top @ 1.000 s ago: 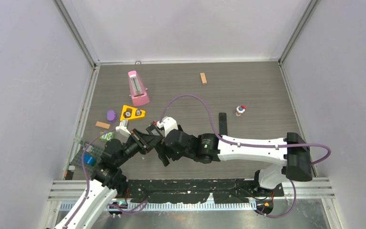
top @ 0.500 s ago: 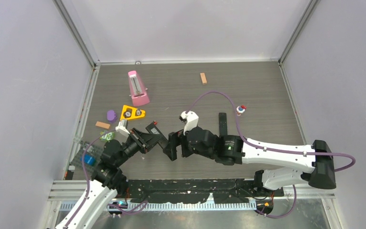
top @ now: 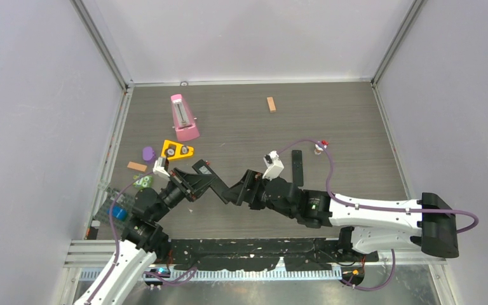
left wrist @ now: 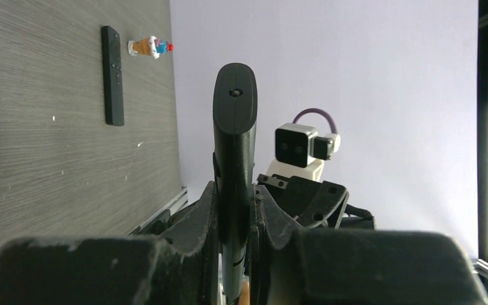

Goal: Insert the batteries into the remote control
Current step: Load the battery cover into the remote control.

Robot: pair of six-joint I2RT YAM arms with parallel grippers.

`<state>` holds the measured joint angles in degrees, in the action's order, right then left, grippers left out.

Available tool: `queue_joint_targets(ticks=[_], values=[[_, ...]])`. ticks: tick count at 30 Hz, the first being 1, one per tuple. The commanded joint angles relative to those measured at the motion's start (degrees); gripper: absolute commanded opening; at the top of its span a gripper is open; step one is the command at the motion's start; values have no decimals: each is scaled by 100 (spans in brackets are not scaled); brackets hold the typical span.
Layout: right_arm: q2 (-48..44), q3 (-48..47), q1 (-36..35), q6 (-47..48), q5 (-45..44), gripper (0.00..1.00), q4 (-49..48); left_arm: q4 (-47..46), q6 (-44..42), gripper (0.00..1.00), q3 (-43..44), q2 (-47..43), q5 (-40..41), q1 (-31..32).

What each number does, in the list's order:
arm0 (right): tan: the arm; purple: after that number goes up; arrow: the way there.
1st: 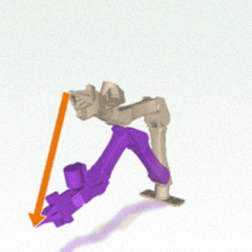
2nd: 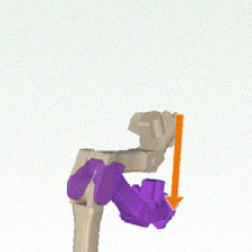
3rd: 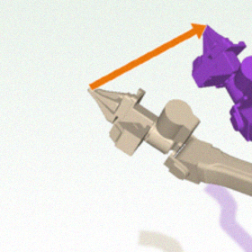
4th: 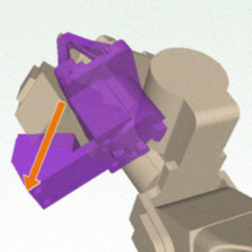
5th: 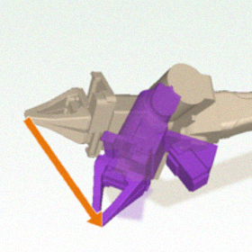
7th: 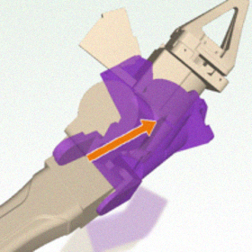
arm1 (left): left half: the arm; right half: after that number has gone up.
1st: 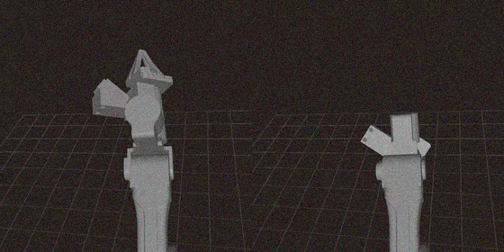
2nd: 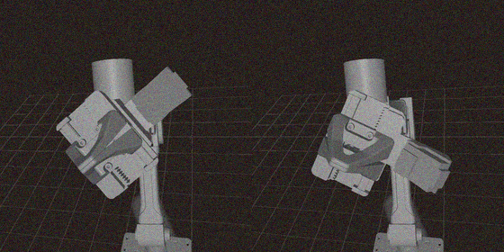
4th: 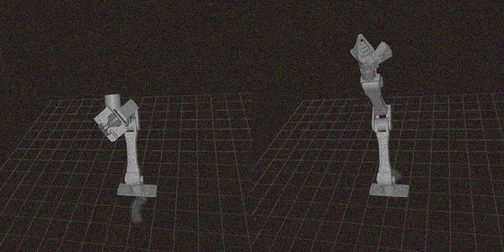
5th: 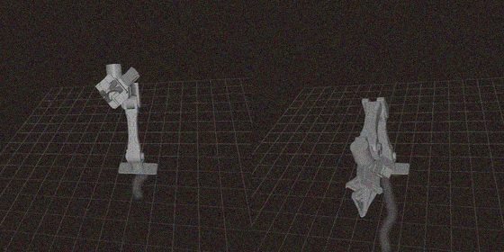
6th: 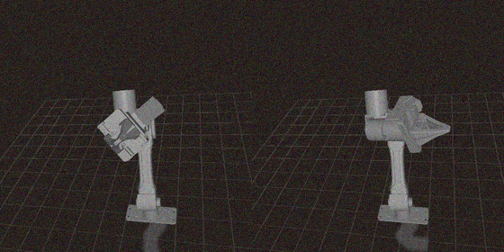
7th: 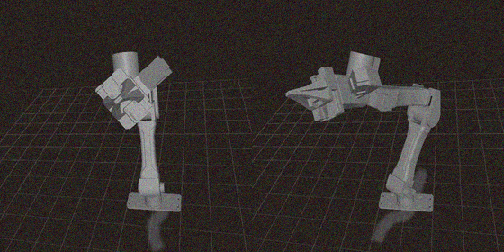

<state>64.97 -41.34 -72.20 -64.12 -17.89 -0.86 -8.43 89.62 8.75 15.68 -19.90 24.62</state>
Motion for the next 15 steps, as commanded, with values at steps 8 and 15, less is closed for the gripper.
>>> queue_joint_targets(ticks=[8,15], values=[[372,173,57,-843,-69,72,-1059,-1148,684,0,33,-107,-97,-28],[689,131,58,-1000,-55,54,-1144,-1138,887,0,34,-284,48,-28]])
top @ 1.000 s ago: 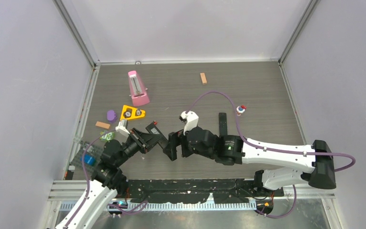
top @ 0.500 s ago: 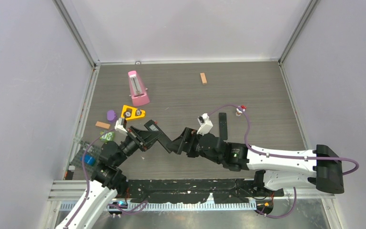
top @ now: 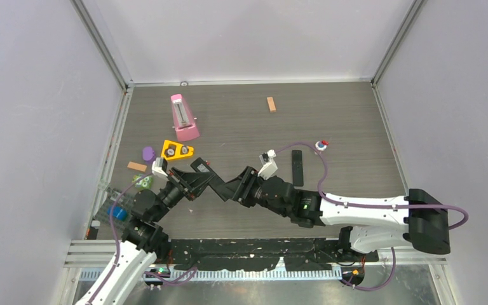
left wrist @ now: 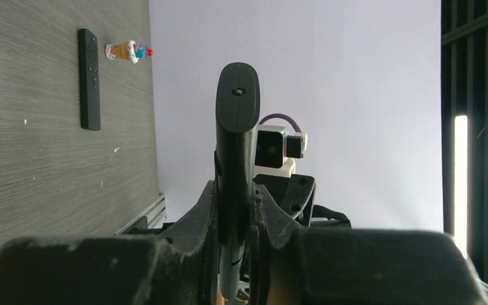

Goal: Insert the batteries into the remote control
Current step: Load the battery cover into the remote control.

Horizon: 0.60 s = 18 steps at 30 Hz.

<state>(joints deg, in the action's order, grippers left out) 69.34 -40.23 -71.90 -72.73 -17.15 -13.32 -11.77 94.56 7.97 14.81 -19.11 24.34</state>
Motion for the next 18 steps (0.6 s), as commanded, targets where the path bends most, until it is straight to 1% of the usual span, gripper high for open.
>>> queue_joint_targets(ticks=[1,2,3,4,6,8,11,18], values=[[284,5,27,-151,-126,51,67,-789,415,0,109,-224,-17,1],[361,10,27,-193,-108,46,40,-772,440,0,115,-253,-2,1],[396,8,31,-213,-97,43,-24,-767,453,0,117,-275,12,1],[464,13,25,-243,-96,37,-62,-757,459,0,123,-291,13,1],[551,28,23,-284,-82,31,-204,-756,483,0,140,-323,14,2],[613,31,20,-301,-77,27,-366,-743,479,0,152,-336,-4,1],[687,34,25,-326,-89,25,-635,-739,450,0,161,-348,-35,1],[819,49,35,-438,-110,26,-1060,-710,349,0,179,-460,-163,1]])
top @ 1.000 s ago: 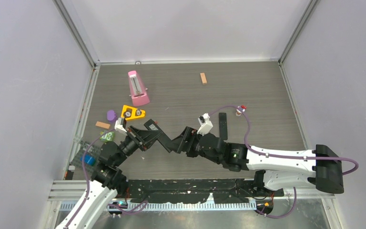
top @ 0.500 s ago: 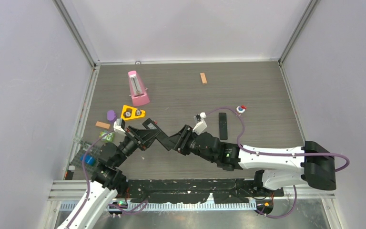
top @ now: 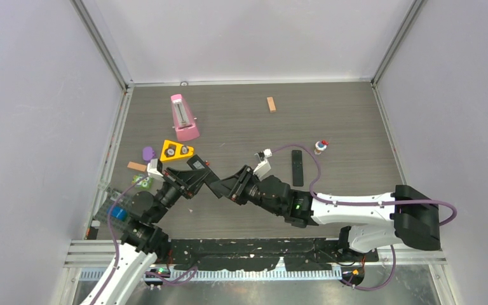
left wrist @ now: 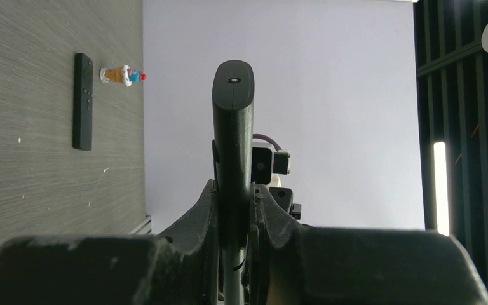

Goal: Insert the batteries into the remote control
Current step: Load the battery cover into the remote control.

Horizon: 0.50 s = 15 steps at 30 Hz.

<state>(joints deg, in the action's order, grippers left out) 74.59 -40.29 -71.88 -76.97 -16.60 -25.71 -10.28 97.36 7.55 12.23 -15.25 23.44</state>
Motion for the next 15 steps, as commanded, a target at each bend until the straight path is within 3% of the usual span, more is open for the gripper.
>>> queue_joint_targets(ticks=[1,15], values=[[320,105,46,-34,-166,26,114,-849,39,0,220,-242,-545,90],[699,233,452,-304,333,34,-823,-501,-939,0,434,-552,-796,90]])
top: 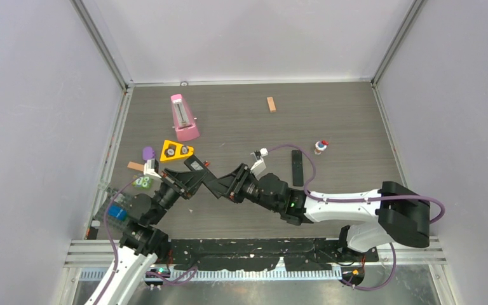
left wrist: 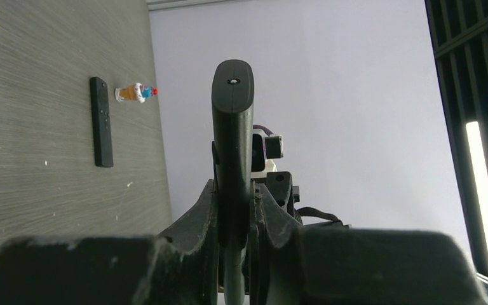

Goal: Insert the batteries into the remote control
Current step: Load the battery cover into the remote control.

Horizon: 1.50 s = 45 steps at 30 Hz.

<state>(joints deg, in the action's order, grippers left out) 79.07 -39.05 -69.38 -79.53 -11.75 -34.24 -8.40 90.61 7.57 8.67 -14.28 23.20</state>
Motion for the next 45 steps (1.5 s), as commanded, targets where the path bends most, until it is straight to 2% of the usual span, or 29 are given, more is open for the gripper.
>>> queue_joint_targets(ticks=[1,6,9,12,16,18,21,24,28,32,37,40,45], values=[[274,130,209,-51,-130,34,8,-685,-283,0,429,-215,-894,114],[250,189,238,-25,-53,36,-75,-439,-430,0,493,-321,-756,117],[123,264,233,61,-29,42,-44,-155,-703,0,621,-334,-662,114],[-166,365,239,344,73,54,67,278,-1094,0,820,-330,-555,117],[-656,474,289,1214,452,77,257,815,-1533,0,1030,-364,-405,114],[-928,363,433,1924,833,83,487,825,-1666,0,1055,-336,-461,115],[-1331,107,498,3213,1435,87,1236,1005,-1986,0,1178,-119,-771,114],[-1469,-340,501,4258,2000,87,2076,1121,-2350,0,1423,177,-1292,114],[-1431,-599,493,4749,2694,82,2350,881,-2508,0,1625,430,-1805,117],[-1366,-618,487,4762,3028,72,2182,673,-2633,0,1783,638,-2199,114],[-1194,-575,487,4659,3291,50,1921,436,-2425,0,1750,667,-2632,114],[-1104,-525,487,4482,3508,46,1642,348,-2306,0,1714,641,-2752,115],[-1034,-387,489,4233,3686,45,1196,174,-2128,0,1577,534,-2771,114]])
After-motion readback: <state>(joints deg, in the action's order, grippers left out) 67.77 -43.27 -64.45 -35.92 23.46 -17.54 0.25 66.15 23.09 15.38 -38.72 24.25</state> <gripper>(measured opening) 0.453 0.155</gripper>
